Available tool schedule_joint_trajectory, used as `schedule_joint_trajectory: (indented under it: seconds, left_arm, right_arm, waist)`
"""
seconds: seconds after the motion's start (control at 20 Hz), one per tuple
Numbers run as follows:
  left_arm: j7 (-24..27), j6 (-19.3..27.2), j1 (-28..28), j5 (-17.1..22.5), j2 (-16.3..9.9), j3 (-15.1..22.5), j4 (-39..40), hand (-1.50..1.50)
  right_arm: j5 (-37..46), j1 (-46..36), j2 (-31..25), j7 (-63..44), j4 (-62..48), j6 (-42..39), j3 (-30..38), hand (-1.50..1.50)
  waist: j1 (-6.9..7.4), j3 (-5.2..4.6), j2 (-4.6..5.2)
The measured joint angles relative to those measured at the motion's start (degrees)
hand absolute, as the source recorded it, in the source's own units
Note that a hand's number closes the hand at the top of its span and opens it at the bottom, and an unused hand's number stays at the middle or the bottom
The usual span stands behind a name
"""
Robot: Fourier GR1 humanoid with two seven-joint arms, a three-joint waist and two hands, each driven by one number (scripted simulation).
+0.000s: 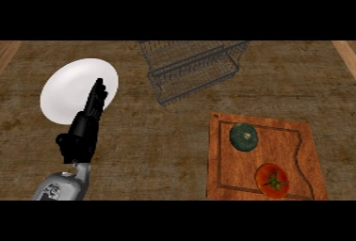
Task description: Pick the tomato from the cutting board and place it in the tiered basket
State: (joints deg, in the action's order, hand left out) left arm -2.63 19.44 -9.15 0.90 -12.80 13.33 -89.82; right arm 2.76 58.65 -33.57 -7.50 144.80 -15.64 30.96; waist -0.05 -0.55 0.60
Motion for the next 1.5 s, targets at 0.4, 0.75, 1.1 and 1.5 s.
schedule_joint_trajectory:
  seconds: [0.4,0.75,1.1,1.5]
  left_arm:
    - [0.6,0.0,0.4,-0.5,0.8,0.6,0.6,0.00]
    - [0.4,-0.2,-0.7,-0.6,1.0,0.4,1.1,0.00]
    - [0.0,-0.3,-0.2,-0.6,1.1,0.5,0.5,0.00]
    - [-0.2,-0.1,-0.8,-1.1,2.0,0.6,1.1,0.00]
  right_arm:
    - [1.1,-1.3,-6.0,-6.9,-0.1,2.5,-0.6,-1.50]
    - [2.0,-4.5,-14.0,-12.0,-0.3,3.7,-1.7,-1.50]
    - [3.0,-8.4,-20.7,-18.8,-0.6,6.6,-4.1,-1.50]
    - [4.5,-12.6,-25.9,-29.4,-1.0,11.5,-11.3,-1.50]
  waist:
    - [0.14,0.05,-0.14]
    - [0.47,0.11,-0.20]
    - [0.71,0.21,-0.41]
    - [0.69,0.35,-0.37]
